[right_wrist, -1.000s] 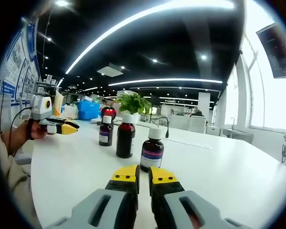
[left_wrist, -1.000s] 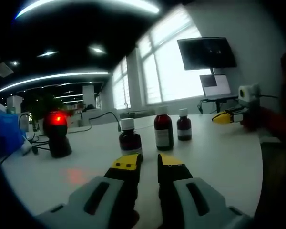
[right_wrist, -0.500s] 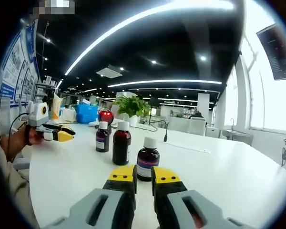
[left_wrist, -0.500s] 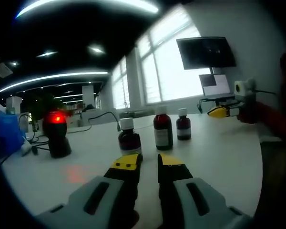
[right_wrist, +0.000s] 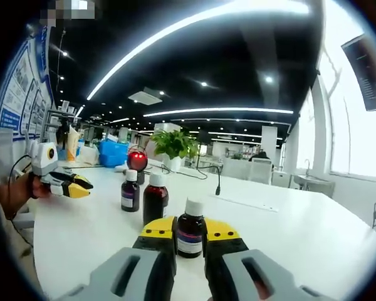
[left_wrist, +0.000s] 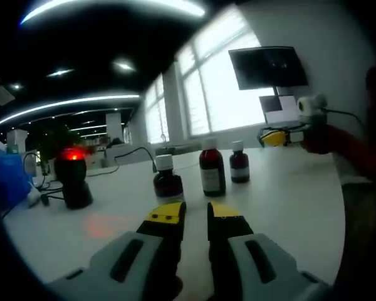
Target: Rotate the medicine bottle to make it face forward pick up the medicine bottle inspect the drug traceability code place the medicine on the table
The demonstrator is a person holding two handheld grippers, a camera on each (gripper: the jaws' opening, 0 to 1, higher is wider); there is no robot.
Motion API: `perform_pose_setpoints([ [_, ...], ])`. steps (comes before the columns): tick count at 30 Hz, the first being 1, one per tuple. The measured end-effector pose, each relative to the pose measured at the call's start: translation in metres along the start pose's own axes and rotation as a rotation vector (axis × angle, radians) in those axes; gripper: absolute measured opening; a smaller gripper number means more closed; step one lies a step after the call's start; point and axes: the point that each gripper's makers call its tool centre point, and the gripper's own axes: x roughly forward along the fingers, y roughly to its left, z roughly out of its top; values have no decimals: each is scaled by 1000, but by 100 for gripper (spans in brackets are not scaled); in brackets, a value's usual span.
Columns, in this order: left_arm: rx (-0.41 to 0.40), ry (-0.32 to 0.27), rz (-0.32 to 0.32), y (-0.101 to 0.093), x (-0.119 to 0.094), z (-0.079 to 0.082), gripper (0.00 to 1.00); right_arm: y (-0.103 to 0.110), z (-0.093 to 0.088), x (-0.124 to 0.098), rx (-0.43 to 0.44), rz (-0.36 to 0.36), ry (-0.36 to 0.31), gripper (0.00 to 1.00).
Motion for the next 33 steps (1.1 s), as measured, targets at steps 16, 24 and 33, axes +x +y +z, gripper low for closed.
perform_pose_setpoints([
  [16, 1, -1, -3, -1, 0, 1, 8, -3, 2, 20, 15, 21, 18, 16],
  [24, 5, 1, -3, 0, 0, 1, 8, -2, 6, 32, 13, 52, 22, 18],
  [33, 7, 2, -7, -2, 0, 0, 8, -1, 4, 41, 47, 68, 18, 20],
])
